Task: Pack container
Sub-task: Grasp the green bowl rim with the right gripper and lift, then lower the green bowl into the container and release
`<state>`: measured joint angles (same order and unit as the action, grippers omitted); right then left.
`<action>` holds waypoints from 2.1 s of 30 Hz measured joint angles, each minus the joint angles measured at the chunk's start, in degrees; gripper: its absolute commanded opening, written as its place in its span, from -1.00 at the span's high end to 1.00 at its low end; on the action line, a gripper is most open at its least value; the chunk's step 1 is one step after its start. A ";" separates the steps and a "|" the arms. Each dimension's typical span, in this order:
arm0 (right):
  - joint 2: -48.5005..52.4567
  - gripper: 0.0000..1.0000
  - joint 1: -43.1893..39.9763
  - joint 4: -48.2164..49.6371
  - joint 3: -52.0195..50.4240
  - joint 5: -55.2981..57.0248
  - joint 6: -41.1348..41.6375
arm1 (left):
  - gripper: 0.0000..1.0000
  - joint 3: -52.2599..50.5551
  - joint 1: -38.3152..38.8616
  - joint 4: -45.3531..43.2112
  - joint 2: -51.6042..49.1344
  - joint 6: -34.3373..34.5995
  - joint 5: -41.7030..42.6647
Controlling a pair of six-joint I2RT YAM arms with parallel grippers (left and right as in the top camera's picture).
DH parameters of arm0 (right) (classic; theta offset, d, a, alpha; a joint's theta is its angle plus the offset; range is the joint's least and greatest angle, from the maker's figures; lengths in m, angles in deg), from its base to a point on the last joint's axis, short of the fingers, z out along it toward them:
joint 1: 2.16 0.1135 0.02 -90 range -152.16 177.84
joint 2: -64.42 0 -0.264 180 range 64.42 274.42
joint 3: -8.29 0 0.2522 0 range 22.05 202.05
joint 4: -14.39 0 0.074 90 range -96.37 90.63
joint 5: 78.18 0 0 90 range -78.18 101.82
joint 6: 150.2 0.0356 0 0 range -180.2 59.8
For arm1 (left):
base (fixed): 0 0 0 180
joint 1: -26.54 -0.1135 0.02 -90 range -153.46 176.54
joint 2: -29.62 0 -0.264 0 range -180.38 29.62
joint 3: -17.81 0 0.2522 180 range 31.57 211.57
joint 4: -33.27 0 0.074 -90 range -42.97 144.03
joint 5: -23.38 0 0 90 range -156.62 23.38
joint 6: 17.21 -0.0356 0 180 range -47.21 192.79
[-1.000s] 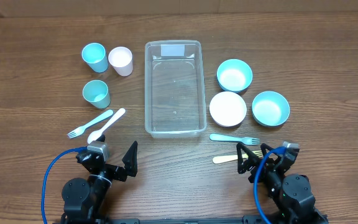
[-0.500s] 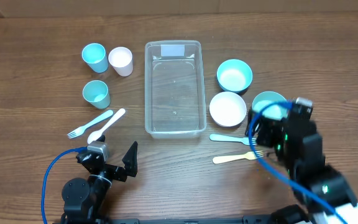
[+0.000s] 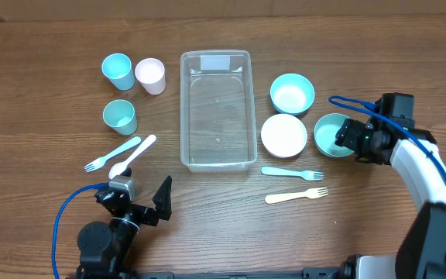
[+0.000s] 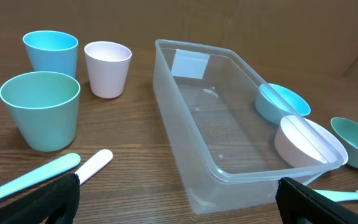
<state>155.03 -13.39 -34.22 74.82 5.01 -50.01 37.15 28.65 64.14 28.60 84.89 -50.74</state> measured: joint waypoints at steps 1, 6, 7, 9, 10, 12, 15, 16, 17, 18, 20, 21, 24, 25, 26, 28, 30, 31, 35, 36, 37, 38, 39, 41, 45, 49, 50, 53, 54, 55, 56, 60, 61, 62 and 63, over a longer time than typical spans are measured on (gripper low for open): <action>2.01 -0.43 0.02 0.35 0.17 0.39 -0.13 | -1.00 0.00 0.00 0.00 0.00 0.00 0.02; 6.40 0.15 0.02 2.71 0.63 2.40 0.11 | -1.00 0.00 0.00 0.00 0.00 0.00 0.00; 6.91 0.28 0.00 3.41 0.68 2.58 0.11 | -1.00 0.00 0.00 -0.02 0.00 0.00 0.00; 7.96 0.65 0.00 4.31 0.76 2.78 0.11 | -1.00 0.00 0.00 0.00 0.00 0.00 0.00; 8.15 0.88 0.00 4.44 0.81 2.82 0.17 | -1.00 0.00 0.00 0.00 0.00 0.00 0.00; 8.20 0.92 0.00 4.68 0.85 2.95 0.26 | -1.00 0.00 0.00 -0.02 0.00 0.00 0.00; 8.37 0.92 0.02 0.04 3.19 3.23 0.72 | -1.00 0.00 0.00 0.00 0.00 0.00 0.00; 8.41 0.92 0.02 -4.46 6.19 4.26 1.31 | -1.00 0.00 0.00 0.00 0.00 0.00 0.02; 8.59 0.92 0.02 -6.95 8.41 4.79 1.77 | -1.00 0.00 0.00 0.00 0.00 0.00 0.02; 8.70 0.92 0.00 -10.43 12.92 5.81 2.19 | -1.00 0.00 0.00 -0.02 0.00 0.00 0.02; 9.01 0.92 0.02 -18.78 26.21 7.56 3.02 | -1.00 -0.02 0.00 0.00 0.02 0.00 0.02; 9.03 0.92 0.15 -22.14 32.57 7.54 3.41 | -1.00 -0.07 0.00 0.00 0.02 0.00 0.02; 8.87 0.92 2.67 -23.82 46.38 4.42 4.15 | -1.00 -0.07 0.00 -0.07 0.00 0.00 0.00; 8.87 0.92 5.35 -22.99 49.51 3.02 4.35 | -1.00 -0.09 0.00 -0.04 0.00 0.00 0.02; 8.87 0.92 7.80 -21.88 50.75 2.14 4.42 | -1.00 -0.09 0.00 -0.04 0.00 0.00 0.00; 8.94 0.92 18.08 -18.18 51.30 -0.04 4.50 | -1.00 -0.09 0.00 -0.04 0.00 0.00 0.02; 9.44 0.92 25.83 -13.44 51.32 -0.20 4.55 | -1.00 -0.09 0.00 -0.02 0.00 0.00 0.02; 10.08 0.92 28.85 -12.33 51.39 -0.24 4.55 | -1.00 -0.09 0.00 -0.04 0.00 0.00 0.02; 17.20 0.92 34.97 -9.64 51.39 -0.15 4.52 | -1.00 -0.09 0.00 -0.04 0.00 0.00 0.00; 20.04 0.92 35.39 -9.46 51.39 -0.09 4.52 | -0.99 -0.09 0.00 -0.04 0.00 0.00 0.02; 22.82 0.92 35.65 -9.40 51.39 0.13 4.63 | -1.00 -0.09 0.00 -0.04 0.00 0.00 0.00; 24.94 0.92 35.78 -9.33 51.39 0.20 5.03 | -1.00 -0.09 0.00 -0.04 0.00 0.00 0.02; 27.17 0.92 35.98 -9.20 51.39 0.17 5.51 | -1.00 -0.09 0.00 -0.04 0.00 0.00 0.02; 30.18 0.92 36.04 -6.73 51.36 -0.72 6.14 | -1.00 -0.09 0.00 -0.04 0.00 0.00 0.00; 32.15 0.92 36.13 -3.30 51.36 -1.36 6.82 | -1.00 -0.09 0.00 -0.04 0.00 0.00 0.02; 34.01 0.92 36.13 -0.61 51.36 -1.29 7.54 | -1.00 -0.09 0.00 -0.04 0.00 0.00 0.02; 34.42 0.92 36.13 -0.57 51.36 -1.27 7.56 | -1.00 -0.09 0.00 -0.04 0.00 0.00 0.02; 35.12 0.72 36.15 -0.66 51.36 -1.27 7.58 | -1.00 -0.09 0.00 -0.04 0.00 0.00 0.02; 35.23 0.58 36.17 -0.59 51.36 -1.27 7.63 | -1.00 -0.09 0.00 -0.04 0.00 0.00 0.00; 35.30 0.46 36.22 -0.31 51.36 -1.20 7.78 | -1.00 -0.09 0.00 -0.04 0.00 0.00 0.02; 35.32 0.38 36.24 -0.17 51.36 -1.27 7.67 | -1.00 -0.09 0.00 -0.04 0.00 0.00 0.00; 35.32 0.28 36.41 0.50 51.36 -1.29 7.78 | -1.00 -0.09 0.00 -0.04 0.00 0.00 0.02; 35.32 0.28 36.39 0.52 51.36 -1.40 7.80 | -1.00 -0.09 0.00 -0.04 0.00 0.00 0.02; 35.32 0.28 36.39 0.63 51.36 -2.03 7.82 | -1.00 -0.09 0.00 -0.04 0.00 0.00 0.02; 35.32 0.27 36.39 0.52 51.39 -2.91 7.82 | -1.00 -0.09 0.00 -0.02 0.00 0.00 0.02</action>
<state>190.35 23.01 -33.70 126.21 2.11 -42.18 37.07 28.65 64.11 28.60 84.89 -50.71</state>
